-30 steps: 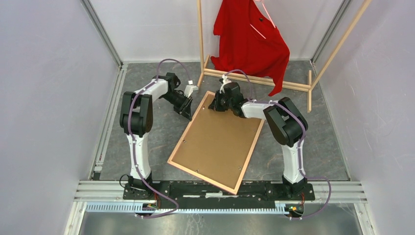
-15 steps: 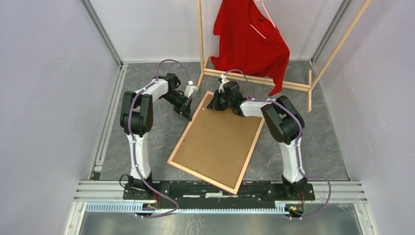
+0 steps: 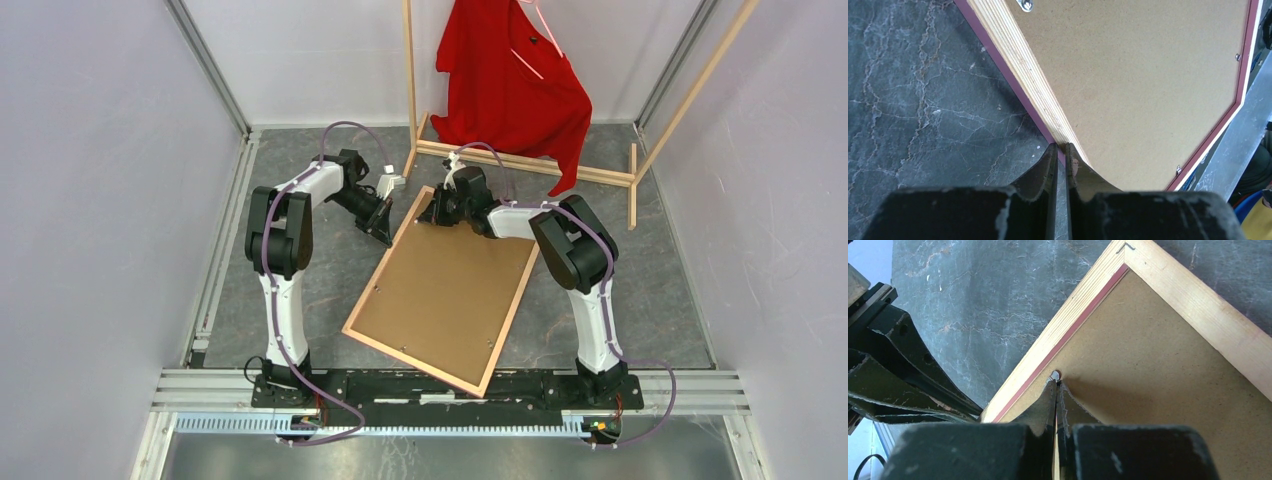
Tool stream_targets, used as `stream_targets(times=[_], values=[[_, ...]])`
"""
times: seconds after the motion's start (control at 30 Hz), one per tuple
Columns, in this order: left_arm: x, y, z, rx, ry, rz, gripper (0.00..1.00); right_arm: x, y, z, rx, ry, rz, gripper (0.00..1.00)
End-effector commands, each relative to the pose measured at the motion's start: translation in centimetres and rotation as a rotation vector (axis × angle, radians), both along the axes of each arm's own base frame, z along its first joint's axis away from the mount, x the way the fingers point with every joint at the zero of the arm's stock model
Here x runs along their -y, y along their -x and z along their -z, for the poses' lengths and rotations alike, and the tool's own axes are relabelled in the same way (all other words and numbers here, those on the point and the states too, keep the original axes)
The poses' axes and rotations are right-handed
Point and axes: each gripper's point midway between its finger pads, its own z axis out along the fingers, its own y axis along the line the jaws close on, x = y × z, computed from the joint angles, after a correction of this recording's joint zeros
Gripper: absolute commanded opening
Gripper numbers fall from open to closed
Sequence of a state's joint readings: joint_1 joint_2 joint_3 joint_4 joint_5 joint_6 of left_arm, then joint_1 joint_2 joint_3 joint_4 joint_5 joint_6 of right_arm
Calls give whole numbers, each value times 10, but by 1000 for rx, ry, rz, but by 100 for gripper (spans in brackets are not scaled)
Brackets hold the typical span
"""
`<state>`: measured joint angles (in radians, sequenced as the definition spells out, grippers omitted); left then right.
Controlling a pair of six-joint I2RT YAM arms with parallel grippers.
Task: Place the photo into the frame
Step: Install the photo frame at the center of the board.
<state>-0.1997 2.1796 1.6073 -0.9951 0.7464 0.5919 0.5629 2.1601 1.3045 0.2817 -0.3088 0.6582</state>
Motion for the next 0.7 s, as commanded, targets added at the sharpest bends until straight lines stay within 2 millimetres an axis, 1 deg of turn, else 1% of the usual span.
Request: stream_targets(times=[0.0,0.33,0.67], values=[[-7,-3,10,27,-47,3,15,-7,-1,7,-18,-6,-8,0],[-6,-3,11,29,-45,7,14,-12,-4,11,-32,-22,-12,0],[-6,-3,10,35,-49,10,14,-18,-1,11,-43,-44,-21,0]])
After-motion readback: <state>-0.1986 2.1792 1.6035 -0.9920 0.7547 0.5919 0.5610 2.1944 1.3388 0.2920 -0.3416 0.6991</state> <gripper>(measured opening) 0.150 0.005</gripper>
